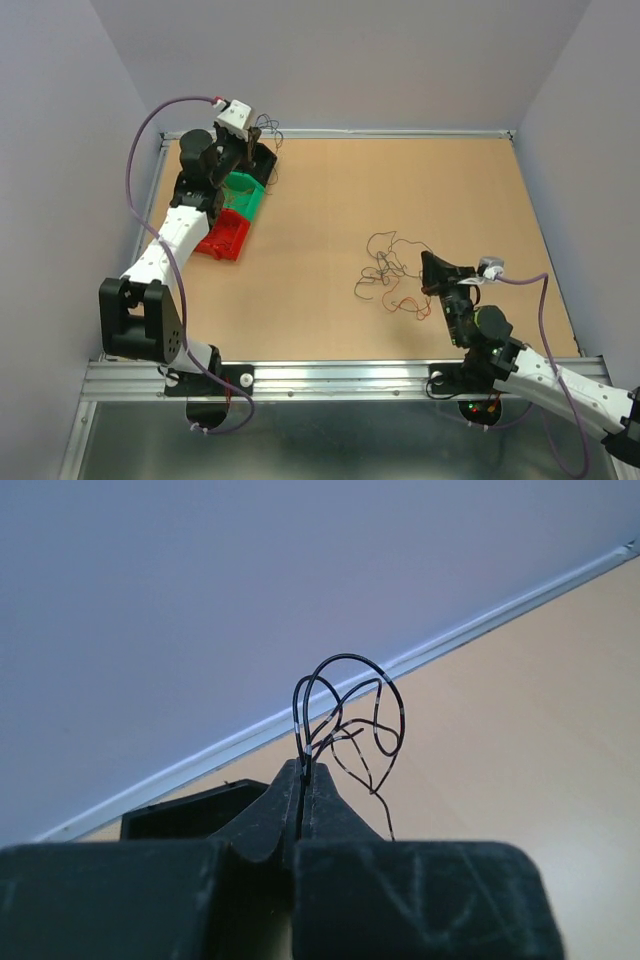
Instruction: Untangle the cables
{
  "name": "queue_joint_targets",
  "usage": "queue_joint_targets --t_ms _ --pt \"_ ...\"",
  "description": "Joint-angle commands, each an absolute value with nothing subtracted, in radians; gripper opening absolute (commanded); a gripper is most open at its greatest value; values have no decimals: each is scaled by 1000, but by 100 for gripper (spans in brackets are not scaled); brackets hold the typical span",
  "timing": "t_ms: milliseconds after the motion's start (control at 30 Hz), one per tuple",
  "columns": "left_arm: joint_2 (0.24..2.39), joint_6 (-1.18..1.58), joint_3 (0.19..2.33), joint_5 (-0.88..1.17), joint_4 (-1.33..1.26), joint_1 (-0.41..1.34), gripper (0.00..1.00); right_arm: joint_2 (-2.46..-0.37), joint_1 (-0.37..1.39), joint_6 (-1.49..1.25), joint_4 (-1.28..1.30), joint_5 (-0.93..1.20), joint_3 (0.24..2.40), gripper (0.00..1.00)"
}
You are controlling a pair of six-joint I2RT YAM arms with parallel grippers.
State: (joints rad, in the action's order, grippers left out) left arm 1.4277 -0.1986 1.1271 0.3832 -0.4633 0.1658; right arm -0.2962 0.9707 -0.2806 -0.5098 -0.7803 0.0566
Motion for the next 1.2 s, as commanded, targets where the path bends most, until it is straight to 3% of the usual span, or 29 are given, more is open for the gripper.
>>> queue_joint_targets --t_ms 0,233,600,933,1167 --pt "1478 -235 1244 324 -460 120 0 -316 974 -270 -597 -682 -5 0" --pt "1490 -255 1313 451 -350 23 0 -408 974 -245 -649 -572 -3 0" --pt "1140 -333 1146 509 -112 14 0 -650 974 -196 -800 -381 48 0" --pt "913 -416 836 419 -181 14 0 -815 973 -153 -908 -313 68 1" --pt "1014 -443 683 297 -322 -35 0 -816 974 -164 -939 -238 75 0"
